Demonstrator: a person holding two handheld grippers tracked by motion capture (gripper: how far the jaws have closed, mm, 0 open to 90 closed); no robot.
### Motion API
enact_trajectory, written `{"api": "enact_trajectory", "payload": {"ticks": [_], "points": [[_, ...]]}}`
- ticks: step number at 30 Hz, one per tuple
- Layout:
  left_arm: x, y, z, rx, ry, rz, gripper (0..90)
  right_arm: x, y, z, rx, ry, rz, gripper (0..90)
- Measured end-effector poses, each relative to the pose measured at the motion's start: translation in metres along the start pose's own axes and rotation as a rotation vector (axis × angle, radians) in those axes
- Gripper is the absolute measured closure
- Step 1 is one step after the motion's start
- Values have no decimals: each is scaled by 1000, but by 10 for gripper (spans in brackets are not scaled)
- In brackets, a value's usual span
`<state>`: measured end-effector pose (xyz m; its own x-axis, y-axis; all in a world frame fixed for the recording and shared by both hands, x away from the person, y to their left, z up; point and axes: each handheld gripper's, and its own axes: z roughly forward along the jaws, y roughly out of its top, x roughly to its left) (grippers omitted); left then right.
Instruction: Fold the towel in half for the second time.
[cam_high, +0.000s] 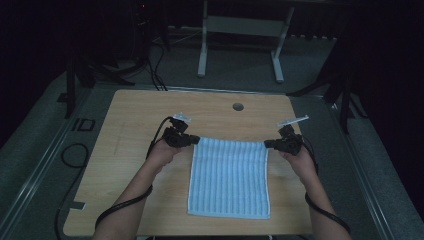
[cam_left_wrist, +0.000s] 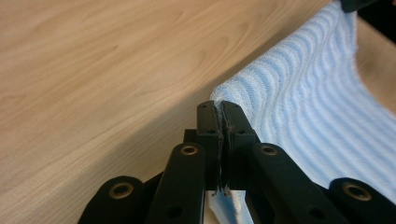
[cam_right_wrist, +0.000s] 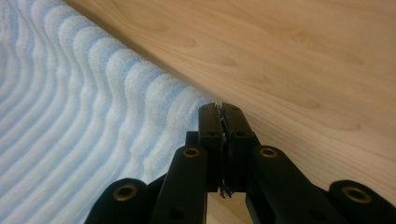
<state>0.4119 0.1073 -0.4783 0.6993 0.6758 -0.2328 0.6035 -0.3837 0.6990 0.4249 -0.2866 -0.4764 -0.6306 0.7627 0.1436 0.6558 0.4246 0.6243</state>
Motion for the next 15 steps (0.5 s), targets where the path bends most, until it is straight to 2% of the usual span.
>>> {"api": "enact_trajectory", "payload": {"ticks": [3,5,7,8,13,15], "points": [[-9,-1,-10,-11,3,25,867,9,0,-12,-21,-12,-37,877],[-12,-4,-17,-23,-20,8,867,17,-1,-21,-41,-19,-63,878],[-19,-8,-24,-23,5,28,867,27,-6,-30,-73,-12,-81,877],[-22,-11,-28,-26,-6,28,867,33,-9,-36,-85,-5,-93,877],[-47,-37,-48,-25,-27,76,866,60,-36,-62,-140,16,-147,877],[-56,-49,-54,-14,-69,76,866,69,-50,-68,-144,34,-151,877]]}}
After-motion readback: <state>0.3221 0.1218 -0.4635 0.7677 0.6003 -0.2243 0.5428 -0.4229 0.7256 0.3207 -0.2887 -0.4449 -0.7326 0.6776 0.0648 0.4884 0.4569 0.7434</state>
